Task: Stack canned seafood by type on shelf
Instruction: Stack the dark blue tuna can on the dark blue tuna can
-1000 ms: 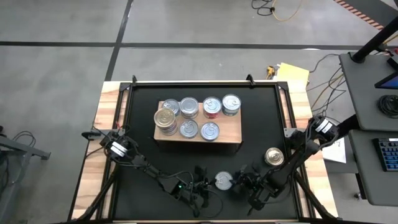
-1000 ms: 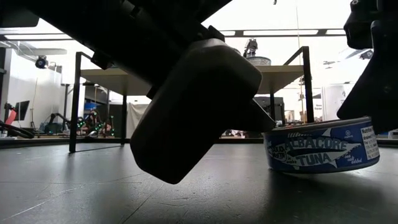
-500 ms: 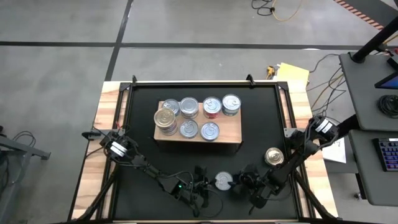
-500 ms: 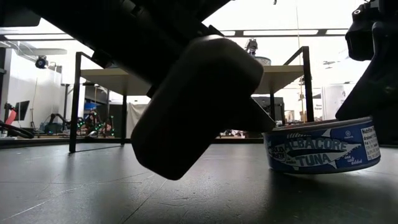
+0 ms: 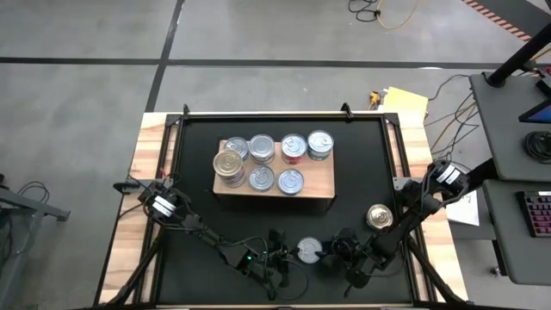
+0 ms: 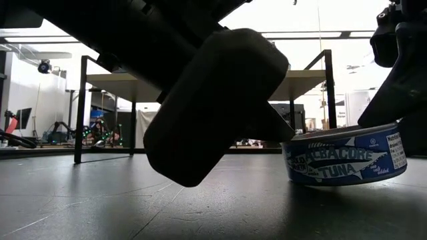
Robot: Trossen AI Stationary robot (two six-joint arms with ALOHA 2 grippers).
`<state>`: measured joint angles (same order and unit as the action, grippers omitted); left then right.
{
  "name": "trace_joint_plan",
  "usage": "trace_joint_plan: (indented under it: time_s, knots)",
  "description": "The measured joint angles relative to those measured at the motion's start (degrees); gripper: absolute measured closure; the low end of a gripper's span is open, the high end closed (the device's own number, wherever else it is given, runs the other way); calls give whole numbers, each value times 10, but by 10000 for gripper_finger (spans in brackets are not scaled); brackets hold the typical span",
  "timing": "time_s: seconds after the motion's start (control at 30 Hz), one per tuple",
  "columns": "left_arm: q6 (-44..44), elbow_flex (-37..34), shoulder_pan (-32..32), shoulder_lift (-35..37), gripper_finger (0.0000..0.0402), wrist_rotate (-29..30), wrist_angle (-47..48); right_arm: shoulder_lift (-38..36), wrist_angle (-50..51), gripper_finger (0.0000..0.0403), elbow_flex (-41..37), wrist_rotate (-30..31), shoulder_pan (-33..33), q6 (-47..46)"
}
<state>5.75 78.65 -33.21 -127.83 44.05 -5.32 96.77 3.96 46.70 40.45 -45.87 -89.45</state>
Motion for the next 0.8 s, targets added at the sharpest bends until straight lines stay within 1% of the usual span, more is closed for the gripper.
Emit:
trace_joint_plan:
  time_s: [0.27,0.37,0.63,0.7,0.8]
  knots:
    - [9,-1,0,-1,401,-3,-13,0,-11,152,0,1,0,-5]
    - [10,-1,2,-1,401,-17,-13,0,-40,154,0,1,1,14]
    - [-4,7,2,-4,402,-10,-23,1,-62,155,0,2,2,70]
    - [-7,10,2,-4,402,-9,-24,3,-62,160,0,2,2,84]
    - [-8,12,2,-4,402,-4,-25,3,-61,182,0,4,2,98]
